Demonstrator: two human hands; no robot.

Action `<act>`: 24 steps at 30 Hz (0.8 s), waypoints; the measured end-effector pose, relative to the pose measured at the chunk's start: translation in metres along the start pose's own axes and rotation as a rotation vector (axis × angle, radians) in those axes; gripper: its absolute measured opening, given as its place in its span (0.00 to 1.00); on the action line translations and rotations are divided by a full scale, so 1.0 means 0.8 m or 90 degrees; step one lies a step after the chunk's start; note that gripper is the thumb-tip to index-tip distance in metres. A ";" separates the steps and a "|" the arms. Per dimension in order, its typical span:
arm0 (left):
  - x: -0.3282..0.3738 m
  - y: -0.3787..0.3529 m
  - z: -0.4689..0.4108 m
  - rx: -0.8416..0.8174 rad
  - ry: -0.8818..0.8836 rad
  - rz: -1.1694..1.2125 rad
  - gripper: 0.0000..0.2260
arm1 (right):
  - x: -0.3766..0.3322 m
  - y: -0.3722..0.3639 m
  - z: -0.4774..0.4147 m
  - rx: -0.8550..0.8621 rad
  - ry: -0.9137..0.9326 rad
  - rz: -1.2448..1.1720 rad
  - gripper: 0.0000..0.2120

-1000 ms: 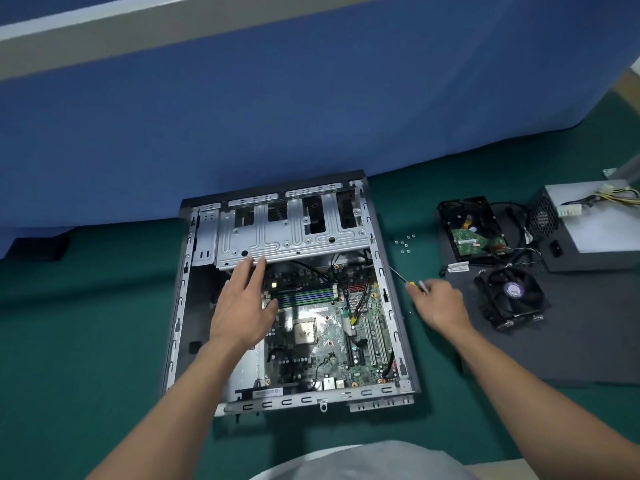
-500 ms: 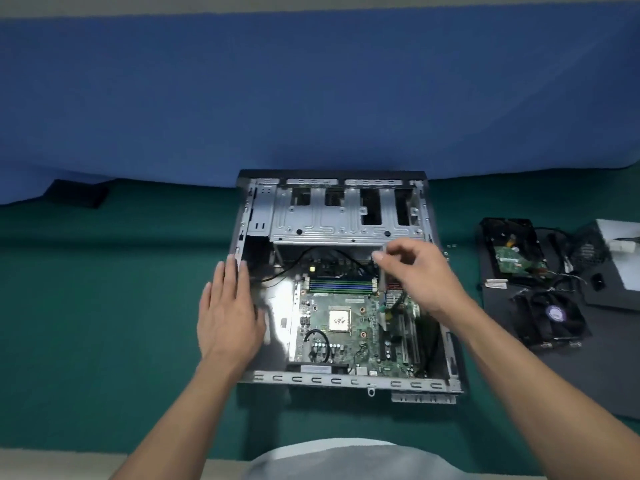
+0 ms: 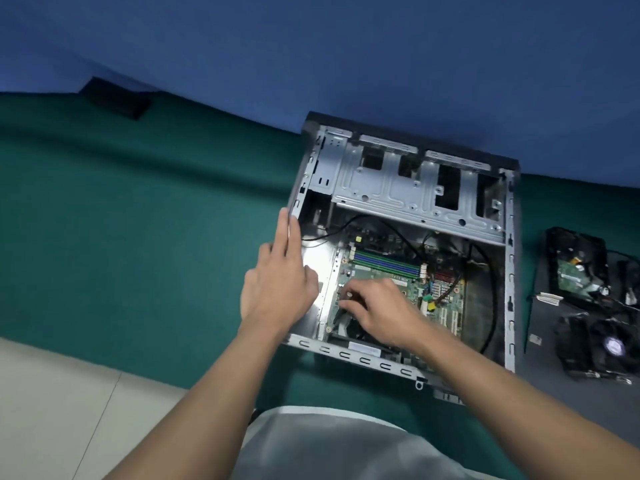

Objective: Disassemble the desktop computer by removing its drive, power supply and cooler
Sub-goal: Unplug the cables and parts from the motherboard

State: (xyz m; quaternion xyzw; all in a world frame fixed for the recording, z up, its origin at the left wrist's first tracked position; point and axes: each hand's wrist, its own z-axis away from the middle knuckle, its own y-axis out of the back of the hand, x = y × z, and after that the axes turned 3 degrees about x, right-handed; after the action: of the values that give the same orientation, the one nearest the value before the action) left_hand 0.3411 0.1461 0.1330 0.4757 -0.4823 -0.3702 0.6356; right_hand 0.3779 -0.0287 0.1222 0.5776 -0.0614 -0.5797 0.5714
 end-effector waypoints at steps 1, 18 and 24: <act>0.000 0.000 0.000 -0.001 0.000 -0.001 0.35 | 0.001 -0.005 -0.003 -0.011 0.009 0.015 0.08; 0.000 -0.006 0.000 0.008 -0.011 -0.029 0.35 | 0.011 -0.033 -0.012 -0.011 0.036 0.038 0.07; 0.001 -0.006 0.001 0.011 -0.010 -0.044 0.35 | 0.010 -0.033 -0.012 -0.007 0.043 0.037 0.08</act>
State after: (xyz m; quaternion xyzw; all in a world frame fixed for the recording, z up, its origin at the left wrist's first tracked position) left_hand 0.3405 0.1442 0.1287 0.4947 -0.4741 -0.3911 0.6144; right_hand 0.3719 -0.0204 0.0950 0.5914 -0.0557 -0.5437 0.5929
